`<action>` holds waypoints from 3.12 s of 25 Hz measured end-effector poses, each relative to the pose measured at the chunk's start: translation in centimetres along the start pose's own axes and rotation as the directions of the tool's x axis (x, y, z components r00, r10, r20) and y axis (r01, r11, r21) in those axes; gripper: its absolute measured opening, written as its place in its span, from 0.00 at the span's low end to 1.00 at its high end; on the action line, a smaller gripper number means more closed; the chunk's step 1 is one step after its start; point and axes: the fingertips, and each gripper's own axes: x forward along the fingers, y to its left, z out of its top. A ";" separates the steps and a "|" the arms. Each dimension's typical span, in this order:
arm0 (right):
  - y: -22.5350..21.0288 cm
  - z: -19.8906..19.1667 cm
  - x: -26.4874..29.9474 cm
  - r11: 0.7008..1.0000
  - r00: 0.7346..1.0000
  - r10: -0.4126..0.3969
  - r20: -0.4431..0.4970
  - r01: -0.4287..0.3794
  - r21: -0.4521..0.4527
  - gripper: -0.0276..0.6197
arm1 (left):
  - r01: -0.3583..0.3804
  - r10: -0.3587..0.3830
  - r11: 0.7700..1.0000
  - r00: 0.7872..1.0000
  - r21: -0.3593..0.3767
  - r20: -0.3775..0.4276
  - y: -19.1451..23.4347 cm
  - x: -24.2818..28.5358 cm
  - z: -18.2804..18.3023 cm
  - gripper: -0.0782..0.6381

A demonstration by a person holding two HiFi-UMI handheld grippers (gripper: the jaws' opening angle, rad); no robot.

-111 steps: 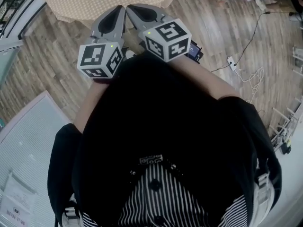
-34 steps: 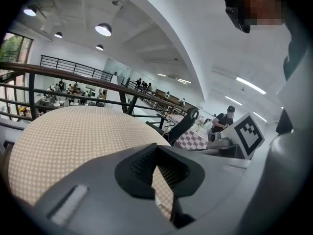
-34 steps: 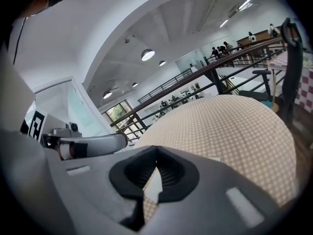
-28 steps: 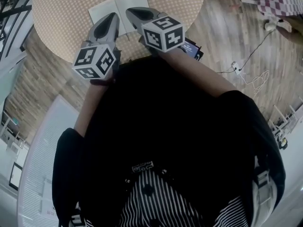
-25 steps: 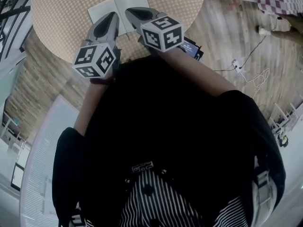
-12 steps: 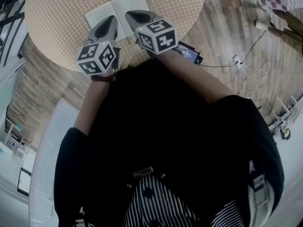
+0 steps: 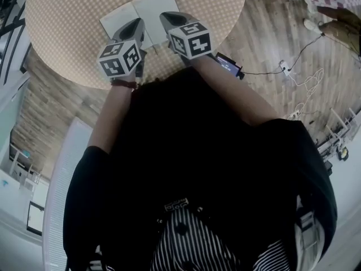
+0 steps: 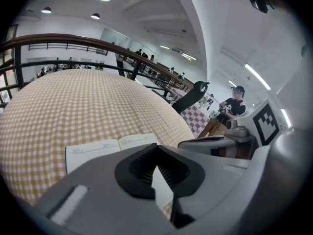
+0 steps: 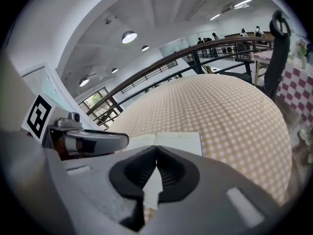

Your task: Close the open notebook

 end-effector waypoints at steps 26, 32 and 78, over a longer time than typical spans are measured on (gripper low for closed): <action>-8.5 -7.6 4.7 0.980 0.965 -0.080 -0.251 0.122 0.155 0.35 | 0.009 0.003 0.998 0.982 0.065 -0.188 4.5 6.4 -6.1 0.12; -7.8 -7.8 4.9 0.977 0.966 -0.006 -0.257 0.060 0.204 0.36 | 0.072 -0.060 0.996 0.972 0.045 -0.227 4.6 7.3 -7.6 0.15; 5.0 1.9 -3.2 0.961 0.967 0.246 0.064 -0.252 0.111 0.36 | 0.106 -0.107 0.994 0.984 -0.011 -0.143 6.3 4.2 -8.7 0.11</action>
